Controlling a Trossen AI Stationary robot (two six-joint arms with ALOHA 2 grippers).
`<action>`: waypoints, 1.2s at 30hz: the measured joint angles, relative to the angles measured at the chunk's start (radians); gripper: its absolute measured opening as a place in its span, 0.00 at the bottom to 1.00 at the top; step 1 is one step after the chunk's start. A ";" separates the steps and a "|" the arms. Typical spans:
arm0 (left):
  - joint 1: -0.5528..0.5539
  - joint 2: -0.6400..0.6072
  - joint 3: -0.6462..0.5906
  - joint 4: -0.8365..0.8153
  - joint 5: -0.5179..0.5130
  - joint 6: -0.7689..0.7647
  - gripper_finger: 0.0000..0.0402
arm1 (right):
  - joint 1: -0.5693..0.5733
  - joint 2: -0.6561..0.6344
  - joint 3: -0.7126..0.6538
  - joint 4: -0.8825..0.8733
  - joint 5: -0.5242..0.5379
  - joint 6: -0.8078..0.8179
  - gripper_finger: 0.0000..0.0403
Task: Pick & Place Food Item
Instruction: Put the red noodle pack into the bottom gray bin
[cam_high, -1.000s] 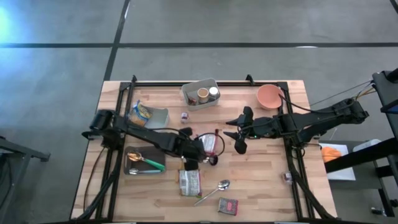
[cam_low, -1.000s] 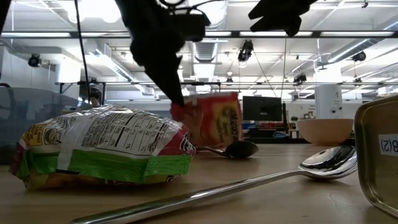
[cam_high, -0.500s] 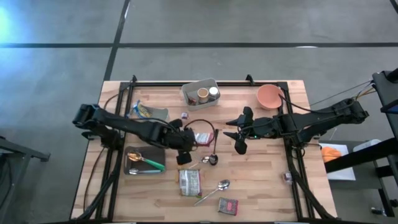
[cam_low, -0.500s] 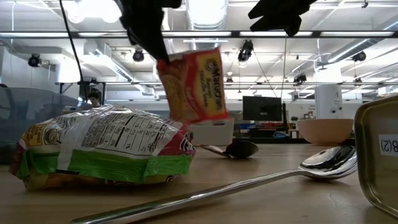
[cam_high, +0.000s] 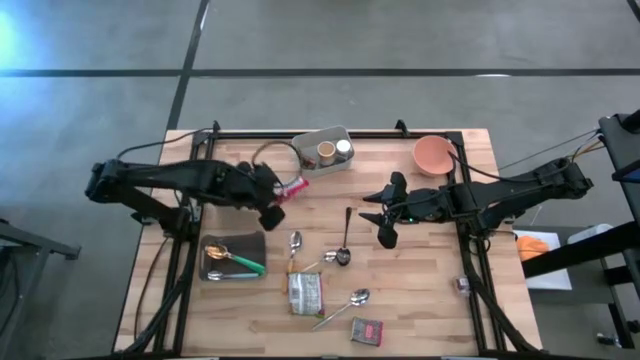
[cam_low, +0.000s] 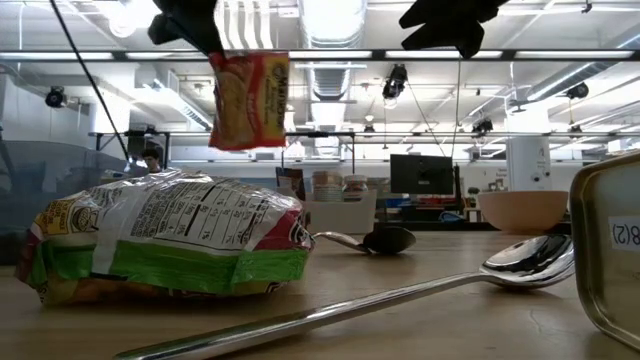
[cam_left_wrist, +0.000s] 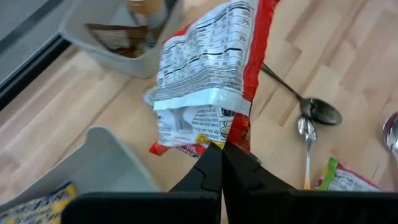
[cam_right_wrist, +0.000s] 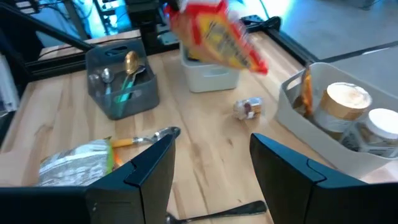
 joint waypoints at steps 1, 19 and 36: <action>0.010 -0.018 0.000 -0.014 0.000 -0.011 0.00 | 0.000 0.000 0.000 0.000 -0.003 0.000 0.52; 0.160 -0.161 -0.010 -0.272 0.030 -0.246 0.00 | 0.000 0.000 0.000 0.003 -0.006 0.000 0.52; 0.287 -0.305 -0.244 -0.200 0.080 -0.290 0.00 | 0.000 0.000 0.000 0.000 -0.009 -0.004 0.52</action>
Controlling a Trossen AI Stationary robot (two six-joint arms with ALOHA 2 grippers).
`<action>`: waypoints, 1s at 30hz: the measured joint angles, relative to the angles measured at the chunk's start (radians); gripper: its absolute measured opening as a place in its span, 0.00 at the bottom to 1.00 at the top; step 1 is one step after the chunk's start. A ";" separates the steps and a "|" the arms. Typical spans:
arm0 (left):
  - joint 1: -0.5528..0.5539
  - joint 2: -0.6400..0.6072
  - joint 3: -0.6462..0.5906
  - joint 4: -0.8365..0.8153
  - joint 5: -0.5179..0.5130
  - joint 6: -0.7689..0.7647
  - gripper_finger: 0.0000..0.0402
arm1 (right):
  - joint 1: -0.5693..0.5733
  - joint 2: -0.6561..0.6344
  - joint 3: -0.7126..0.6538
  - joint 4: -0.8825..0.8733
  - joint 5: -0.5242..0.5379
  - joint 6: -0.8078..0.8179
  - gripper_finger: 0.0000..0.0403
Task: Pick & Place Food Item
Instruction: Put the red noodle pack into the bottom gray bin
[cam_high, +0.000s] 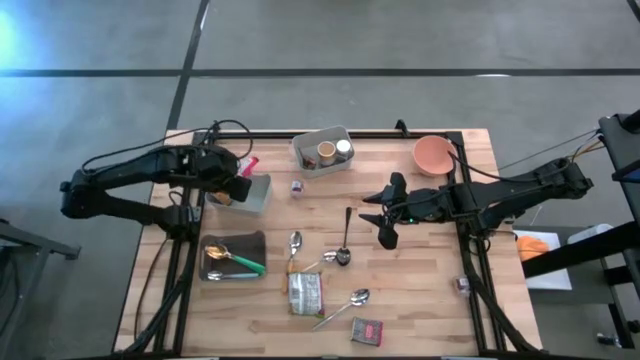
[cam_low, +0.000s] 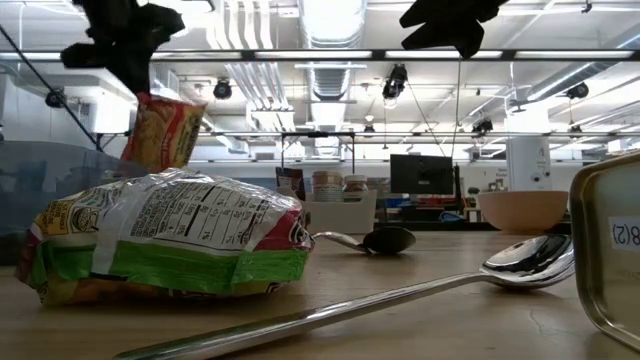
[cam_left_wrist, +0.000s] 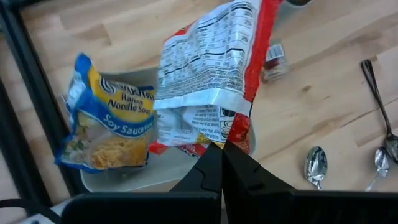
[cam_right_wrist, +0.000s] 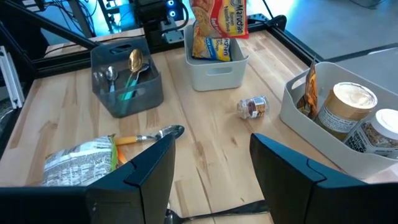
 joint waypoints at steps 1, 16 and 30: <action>0.009 -0.017 -0.025 0.017 0.013 -0.002 0.00 | 0.000 0.000 0.000 0.000 0.000 0.000 0.52; 0.050 -0.191 -0.313 0.249 0.115 -0.053 0.00 | 0.000 0.000 0.000 0.001 0.001 0.000 0.52; 0.065 -0.143 -0.328 0.067 0.079 -0.105 0.00 | 0.000 0.000 0.000 0.003 0.001 0.000 0.52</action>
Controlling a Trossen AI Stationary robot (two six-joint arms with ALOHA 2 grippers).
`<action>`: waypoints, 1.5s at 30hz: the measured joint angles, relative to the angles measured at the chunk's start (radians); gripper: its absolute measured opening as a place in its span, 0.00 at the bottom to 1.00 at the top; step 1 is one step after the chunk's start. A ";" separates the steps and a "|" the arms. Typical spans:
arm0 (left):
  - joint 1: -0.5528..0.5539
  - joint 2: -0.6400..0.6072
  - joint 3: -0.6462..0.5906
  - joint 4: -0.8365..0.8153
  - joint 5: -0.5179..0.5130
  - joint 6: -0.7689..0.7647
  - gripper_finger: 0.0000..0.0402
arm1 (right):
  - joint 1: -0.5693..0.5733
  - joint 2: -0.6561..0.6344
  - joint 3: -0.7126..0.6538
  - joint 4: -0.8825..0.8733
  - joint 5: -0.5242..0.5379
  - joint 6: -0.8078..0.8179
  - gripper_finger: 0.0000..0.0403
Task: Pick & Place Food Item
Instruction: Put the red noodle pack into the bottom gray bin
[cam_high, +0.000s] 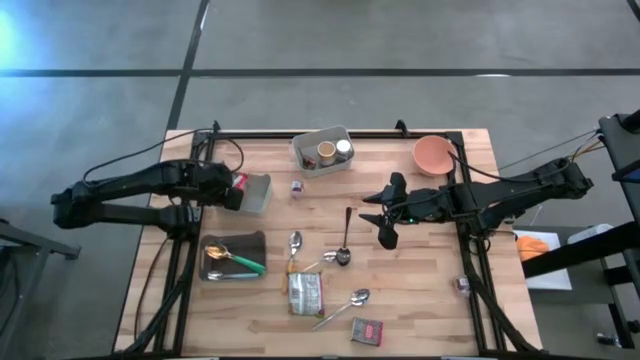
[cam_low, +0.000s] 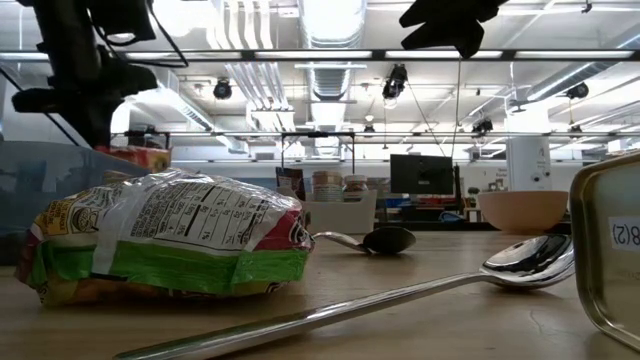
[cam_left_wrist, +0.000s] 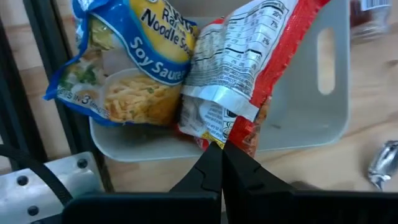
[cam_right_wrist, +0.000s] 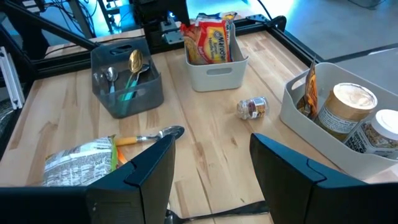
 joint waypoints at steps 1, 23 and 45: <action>0.000 0.005 0.000 0.000 -0.003 0.000 0.00 | 0.000 0.000 0.000 0.000 0.000 0.000 0.52; 0.001 0.126 0.001 -0.079 -0.071 0.008 0.00 | 0.000 0.000 0.000 0.000 0.001 -0.007 0.52; 0.001 0.127 0.030 -0.103 -0.242 0.043 0.00 | 0.000 0.000 0.000 0.000 0.001 -0.007 0.52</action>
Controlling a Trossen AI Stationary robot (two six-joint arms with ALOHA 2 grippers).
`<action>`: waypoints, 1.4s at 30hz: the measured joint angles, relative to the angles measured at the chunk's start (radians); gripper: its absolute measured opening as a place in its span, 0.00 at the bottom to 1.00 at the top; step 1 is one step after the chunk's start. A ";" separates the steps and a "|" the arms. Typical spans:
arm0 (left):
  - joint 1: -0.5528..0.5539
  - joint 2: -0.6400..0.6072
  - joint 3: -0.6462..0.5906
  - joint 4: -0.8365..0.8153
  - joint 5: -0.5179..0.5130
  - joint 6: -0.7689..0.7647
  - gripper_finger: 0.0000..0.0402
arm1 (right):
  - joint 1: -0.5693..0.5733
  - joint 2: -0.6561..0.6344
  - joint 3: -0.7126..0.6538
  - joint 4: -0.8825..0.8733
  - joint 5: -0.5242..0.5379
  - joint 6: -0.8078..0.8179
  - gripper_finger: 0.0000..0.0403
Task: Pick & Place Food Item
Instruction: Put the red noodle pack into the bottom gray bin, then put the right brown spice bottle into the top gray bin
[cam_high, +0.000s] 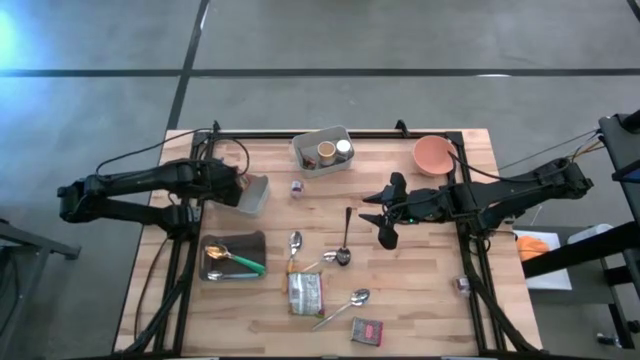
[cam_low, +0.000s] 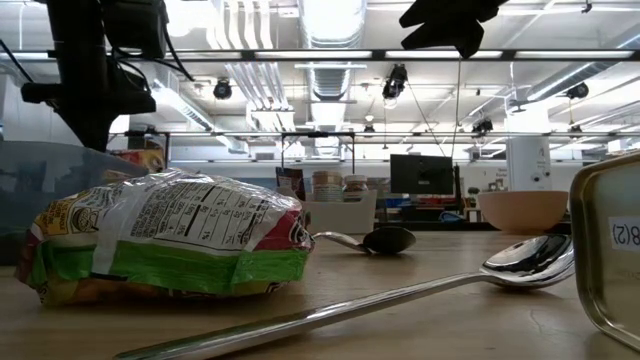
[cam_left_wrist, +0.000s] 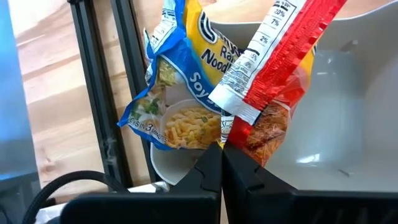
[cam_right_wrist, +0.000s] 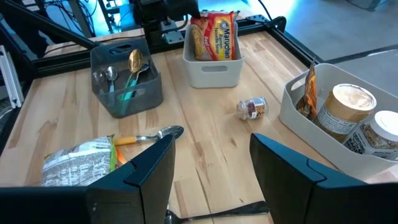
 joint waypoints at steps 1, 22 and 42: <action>0.000 0.000 0.000 0.000 -0.001 0.002 0.01 | 0.000 0.000 0.000 0.000 0.000 0.000 0.52; 0.000 -0.001 0.001 -0.052 -0.084 -0.003 0.26 | 0.000 0.000 0.000 0.000 0.000 0.000 0.52; -0.005 -0.001 0.055 -0.037 -0.218 0.041 0.27 | 0.000 0.000 0.000 -0.008 0.000 -0.060 0.52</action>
